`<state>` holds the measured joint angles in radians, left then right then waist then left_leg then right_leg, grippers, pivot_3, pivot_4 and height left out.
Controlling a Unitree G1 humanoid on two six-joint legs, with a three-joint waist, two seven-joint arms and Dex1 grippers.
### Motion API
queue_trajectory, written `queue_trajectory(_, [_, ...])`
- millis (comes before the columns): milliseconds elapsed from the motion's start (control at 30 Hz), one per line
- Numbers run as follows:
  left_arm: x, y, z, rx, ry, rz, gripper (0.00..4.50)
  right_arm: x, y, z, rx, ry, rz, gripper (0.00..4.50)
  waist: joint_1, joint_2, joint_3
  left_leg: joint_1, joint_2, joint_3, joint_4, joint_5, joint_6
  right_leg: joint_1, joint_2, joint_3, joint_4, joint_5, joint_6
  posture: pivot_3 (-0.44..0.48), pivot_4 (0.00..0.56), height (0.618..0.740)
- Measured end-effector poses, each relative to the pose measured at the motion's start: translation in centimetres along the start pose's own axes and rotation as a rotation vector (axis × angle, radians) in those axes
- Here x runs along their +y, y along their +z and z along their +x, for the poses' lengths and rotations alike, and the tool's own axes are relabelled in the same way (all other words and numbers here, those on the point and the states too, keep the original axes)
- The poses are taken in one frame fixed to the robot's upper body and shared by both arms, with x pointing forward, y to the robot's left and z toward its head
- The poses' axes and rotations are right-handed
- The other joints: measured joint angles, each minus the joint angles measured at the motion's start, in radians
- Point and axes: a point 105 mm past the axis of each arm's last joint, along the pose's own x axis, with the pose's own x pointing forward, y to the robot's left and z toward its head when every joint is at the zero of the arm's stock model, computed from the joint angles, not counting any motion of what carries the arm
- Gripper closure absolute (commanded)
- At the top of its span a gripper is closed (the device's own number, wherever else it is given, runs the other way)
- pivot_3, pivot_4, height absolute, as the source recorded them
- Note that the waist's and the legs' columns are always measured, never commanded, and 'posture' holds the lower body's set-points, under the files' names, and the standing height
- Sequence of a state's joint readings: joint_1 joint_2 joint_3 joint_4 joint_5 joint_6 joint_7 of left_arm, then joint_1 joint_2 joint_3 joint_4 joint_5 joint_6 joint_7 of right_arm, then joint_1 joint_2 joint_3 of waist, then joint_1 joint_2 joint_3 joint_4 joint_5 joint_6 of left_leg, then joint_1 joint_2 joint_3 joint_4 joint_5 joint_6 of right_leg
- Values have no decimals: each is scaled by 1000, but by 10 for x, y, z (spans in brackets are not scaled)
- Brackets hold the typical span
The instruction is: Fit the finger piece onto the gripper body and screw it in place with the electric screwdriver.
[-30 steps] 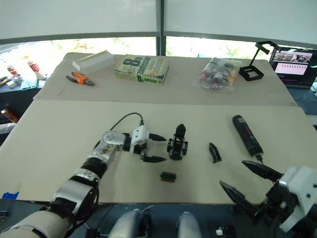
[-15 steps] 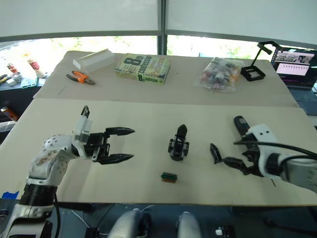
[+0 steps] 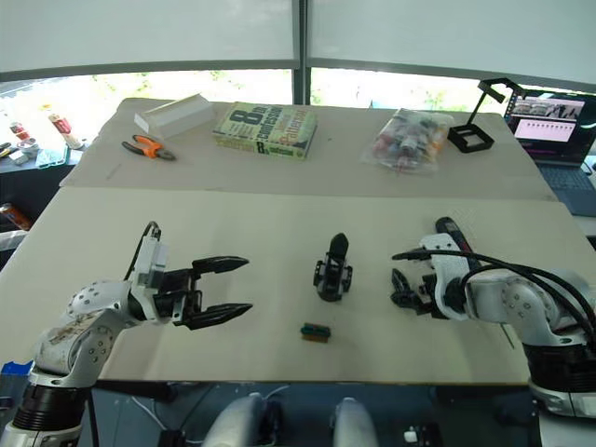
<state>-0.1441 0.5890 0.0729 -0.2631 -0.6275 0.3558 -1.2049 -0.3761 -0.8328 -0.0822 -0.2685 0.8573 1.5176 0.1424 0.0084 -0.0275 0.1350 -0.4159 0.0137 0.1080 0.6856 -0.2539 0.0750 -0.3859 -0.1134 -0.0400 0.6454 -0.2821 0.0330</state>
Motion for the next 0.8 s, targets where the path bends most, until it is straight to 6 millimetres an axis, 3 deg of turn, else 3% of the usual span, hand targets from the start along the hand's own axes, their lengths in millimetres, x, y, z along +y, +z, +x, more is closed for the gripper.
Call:
queue_trajectory(200, [7, 7, -1, 3, -15, 39, 0, 3, -8, 2, 20, -45, -25, 3259, 1, -3, -2, 0, 0, 0, 0, 0, 0, 0, 0, 0, 0, 0, 0, 0, 150, 740])
queue_trajectory(233, [8, 9, 0, 1, -19, 45, 0, 4, -9, 2, 16, -47, -33, 3393, 1, -3, -2, 0, 0, 0, 0, 0, 0, 0, 0, 0, 0, 0, 0, 0, 150, 740])
queue_trajectory(367, [15, 24, 8, -56, -13, 44, 0, 8, -12, -2, -19, -43, -35, 3390, 5, -4, -2, 0, 0, 0, 0, 0, 0, 0, 0, -1, 0, 0, 0, 0, 150, 740])
queue_trajectory(467, [31, 56, 24, -234, 59, -31, 0, 14, -9, -7, -172, -31, -69, 3390, 11, -3, -1, -2, -1, -1, 0, 0, 0, 0, 0, 0, 0, 0, 1, 0, 150, 740])
queue_trajectory(533, [39, 82, 36, -338, 90, -78, 0, 18, 12, -22, -356, -77, -164, 3390, 7, 1, 1, -3, -2, -1, 0, 0, 0, -1, 0, 1, 0, 2, 3, 0, 150, 740])
queue_trajectory(667, [44, 113, 66, -475, 102, -212, 0, 23, 66, -81, -771, -278, -369, 3390, 4, 1, 1, -2, -2, -1, 1, 1, -1, -1, 1, 1, 0, 2, 4, 0, 150, 740])
queue_trajectory(800, [43, 129, 100, -524, 87, -352, 0, 55, 95, -110, -997, -355, -553, 3390, 2, 1, 1, -2, -3, -1, 1, 2, -3, -1, 3, 2, -1, 2, 4, 0, 150, 740])
